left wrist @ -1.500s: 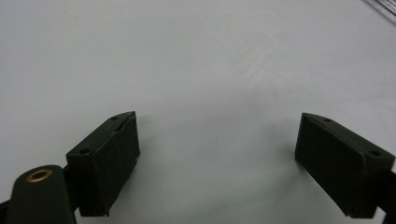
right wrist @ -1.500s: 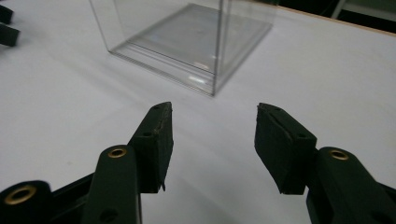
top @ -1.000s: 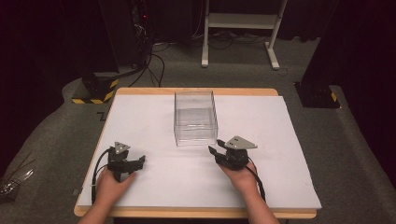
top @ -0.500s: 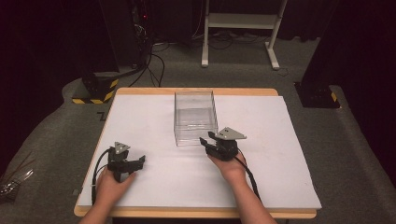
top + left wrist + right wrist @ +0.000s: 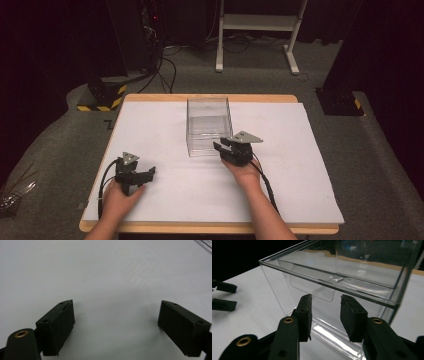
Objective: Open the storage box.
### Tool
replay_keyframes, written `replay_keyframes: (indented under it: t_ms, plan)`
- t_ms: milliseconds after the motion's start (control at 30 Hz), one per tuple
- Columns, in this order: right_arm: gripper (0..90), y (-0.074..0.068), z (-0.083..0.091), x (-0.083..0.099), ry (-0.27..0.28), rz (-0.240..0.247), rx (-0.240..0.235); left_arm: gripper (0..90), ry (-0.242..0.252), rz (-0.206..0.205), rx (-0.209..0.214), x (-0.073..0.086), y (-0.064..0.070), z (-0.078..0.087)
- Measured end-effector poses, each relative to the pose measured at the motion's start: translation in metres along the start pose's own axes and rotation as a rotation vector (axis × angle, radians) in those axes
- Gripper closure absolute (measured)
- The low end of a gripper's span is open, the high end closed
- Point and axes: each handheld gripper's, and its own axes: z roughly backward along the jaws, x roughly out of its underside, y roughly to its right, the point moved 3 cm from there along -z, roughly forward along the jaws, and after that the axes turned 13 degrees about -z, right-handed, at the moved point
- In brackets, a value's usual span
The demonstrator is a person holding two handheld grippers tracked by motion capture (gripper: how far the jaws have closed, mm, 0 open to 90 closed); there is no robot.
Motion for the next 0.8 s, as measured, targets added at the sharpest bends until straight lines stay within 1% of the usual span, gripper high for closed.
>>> replay_keyframes:
  t_ms: [100, 200, 267, 367, 467, 533, 600, 667, 800]
  plan:
    - [63.7, -0.0017, -0.0041, -0.0007, -0.007, 0.020, -0.016, 14.2, 0.000, 0.000, 0.000, 0.0000, 0.0000, 0.0000]
    - [64.0, -0.0032, -0.0063, -0.0043, -0.004, 0.028, -0.018, 14.1, 0.001, 0.004, 0.002, -0.0001, 0.0004, -0.0004]
    - [65.3, -0.0029, -0.0065, -0.0058, 0.002, 0.033, -0.023, 14.1, 0.001, 0.004, 0.003, -0.0002, 0.0004, -0.0004]
    - [69.3, -0.0011, -0.0080, -0.0056, -0.012, 0.045, -0.039, 14.1, 0.001, 0.003, 0.001, 0.0000, 0.0003, -0.0002]
    - [70.2, -0.0007, -0.0094, -0.0041, -0.015, 0.046, -0.046, 14.2, 0.000, -0.001, 0.000, 0.0000, 0.0000, 0.0000]
    - [70.8, 0.0016, -0.0097, -0.0036, -0.010, 0.026, -0.069, 14.3, 0.001, 0.002, 0.000, 0.0000, 0.0003, 0.0001]
    - [71.6, 0.0030, -0.0098, -0.0037, -0.008, 0.024, -0.082, 14.4, 0.003, 0.004, -0.001, 0.0000, 0.0004, 0.0000]
    - [73.0, 0.0032, -0.0093, -0.0037, -0.010, 0.024, -0.088, 14.3, 0.001, -0.001, -0.001, 0.0000, 0.0000, 0.0000]
    - [75.1, 0.0045, -0.0071, -0.0037, -0.019, 0.024, -0.096, 14.1, 0.001, 0.003, 0.002, -0.0001, 0.0005, -0.0002]
